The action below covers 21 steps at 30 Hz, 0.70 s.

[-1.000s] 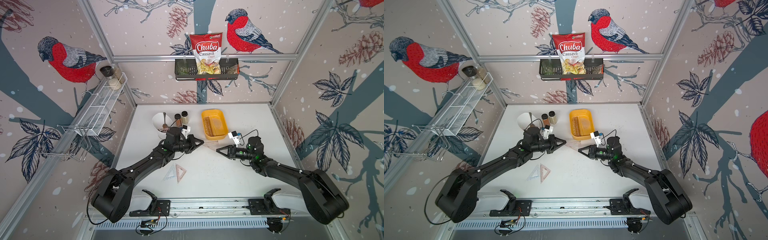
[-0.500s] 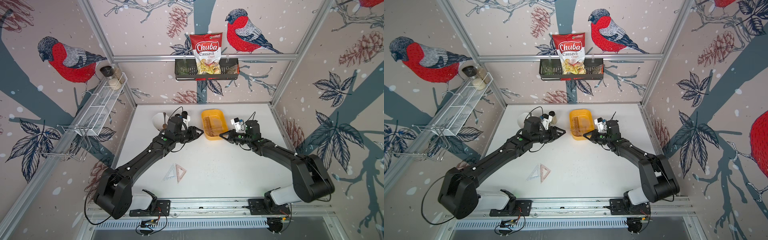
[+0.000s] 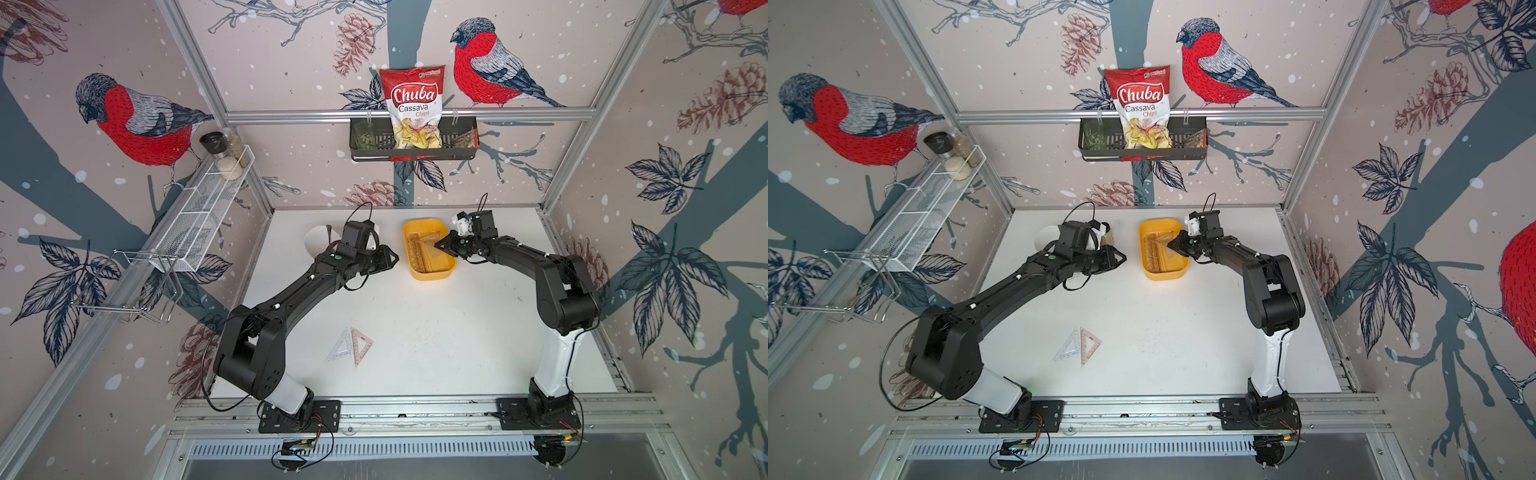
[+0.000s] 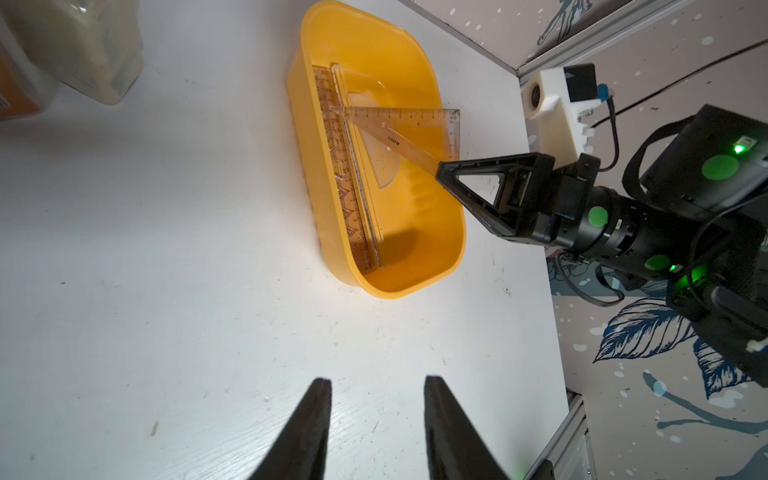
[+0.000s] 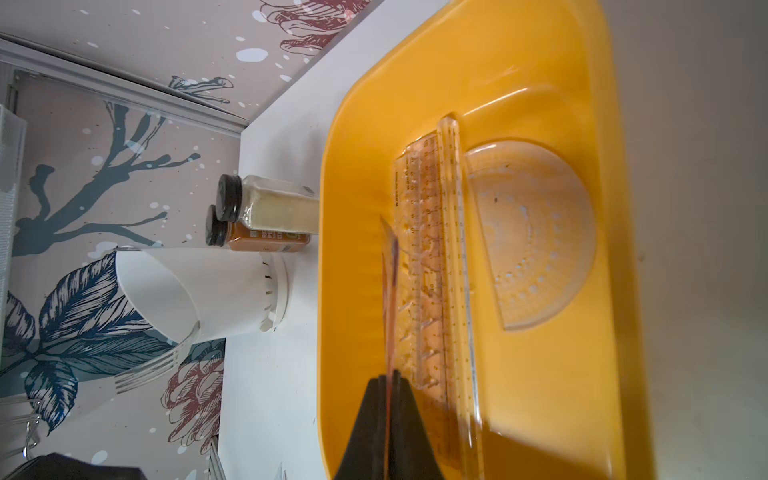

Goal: Put the scattered rulers into the storage box
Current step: Place the ruler in the storage box.

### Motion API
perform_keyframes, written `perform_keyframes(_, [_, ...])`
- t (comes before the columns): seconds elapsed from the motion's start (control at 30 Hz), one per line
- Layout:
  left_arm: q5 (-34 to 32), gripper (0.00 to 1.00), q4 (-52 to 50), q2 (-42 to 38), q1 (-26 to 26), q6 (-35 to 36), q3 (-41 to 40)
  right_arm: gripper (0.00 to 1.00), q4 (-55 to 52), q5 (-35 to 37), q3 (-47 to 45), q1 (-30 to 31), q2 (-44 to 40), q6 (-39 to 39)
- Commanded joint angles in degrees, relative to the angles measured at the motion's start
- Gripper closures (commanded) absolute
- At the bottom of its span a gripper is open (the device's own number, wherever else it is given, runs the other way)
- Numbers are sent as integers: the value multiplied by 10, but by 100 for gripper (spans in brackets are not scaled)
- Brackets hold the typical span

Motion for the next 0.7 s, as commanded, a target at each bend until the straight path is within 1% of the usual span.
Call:
perform_keyframes(0.0, [4,59,-5,13,4,24,13,100,-21,-2,29,-1,23,-17])
perform_keyframes(0.37, [20,60,-3,36,13,35,14,99,-19,-11,55,2,58,-13])
perform_keyframes(0.67, [29,61,5,38,23,38,4,96,-35,-14,91,10,85,-14])
